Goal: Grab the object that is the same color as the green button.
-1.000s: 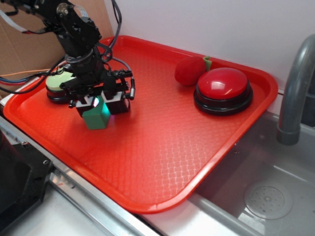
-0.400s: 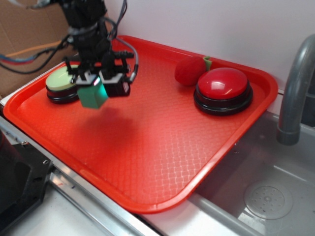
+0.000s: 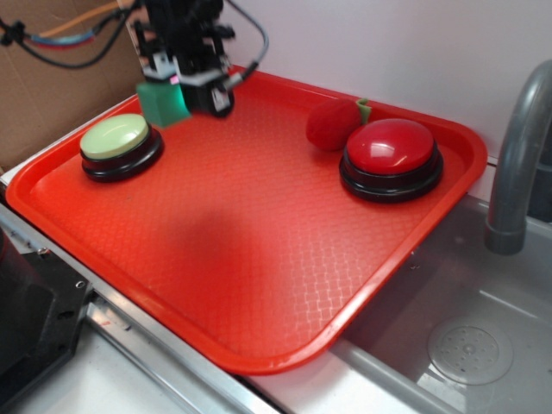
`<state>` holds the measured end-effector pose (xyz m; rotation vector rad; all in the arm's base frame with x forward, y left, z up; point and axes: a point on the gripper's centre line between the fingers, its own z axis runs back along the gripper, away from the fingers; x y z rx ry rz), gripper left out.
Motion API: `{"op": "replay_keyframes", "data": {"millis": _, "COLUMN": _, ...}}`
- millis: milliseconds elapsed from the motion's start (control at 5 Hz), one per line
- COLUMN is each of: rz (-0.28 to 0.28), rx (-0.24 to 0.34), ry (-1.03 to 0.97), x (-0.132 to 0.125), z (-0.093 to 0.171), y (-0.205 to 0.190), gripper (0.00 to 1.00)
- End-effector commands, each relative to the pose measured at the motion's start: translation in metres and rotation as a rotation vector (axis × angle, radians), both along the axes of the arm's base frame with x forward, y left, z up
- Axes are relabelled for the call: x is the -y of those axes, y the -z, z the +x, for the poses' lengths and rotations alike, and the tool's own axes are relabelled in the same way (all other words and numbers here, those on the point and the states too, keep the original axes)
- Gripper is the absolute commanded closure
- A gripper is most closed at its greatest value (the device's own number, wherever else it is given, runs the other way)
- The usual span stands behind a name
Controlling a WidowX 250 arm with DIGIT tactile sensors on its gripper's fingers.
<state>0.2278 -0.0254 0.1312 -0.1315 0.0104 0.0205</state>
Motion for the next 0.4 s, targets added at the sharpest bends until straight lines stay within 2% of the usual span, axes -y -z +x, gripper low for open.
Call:
{"op": "replay_keyframes", "data": {"millis": 0, "rz": -0.092, "rx": 0.117, "ry": 0.044, "x": -0.0004, "z": 0.0037, "y": -0.0606, "gripper": 1.0}}
{"op": "replay_keyframes", "data": {"millis": 200, "rz": -0.018, "rx": 0.065, "ry": -0.079, "x": -0.0061, "z": 0.009, "y": -0.0508, "gripper": 0.84}}
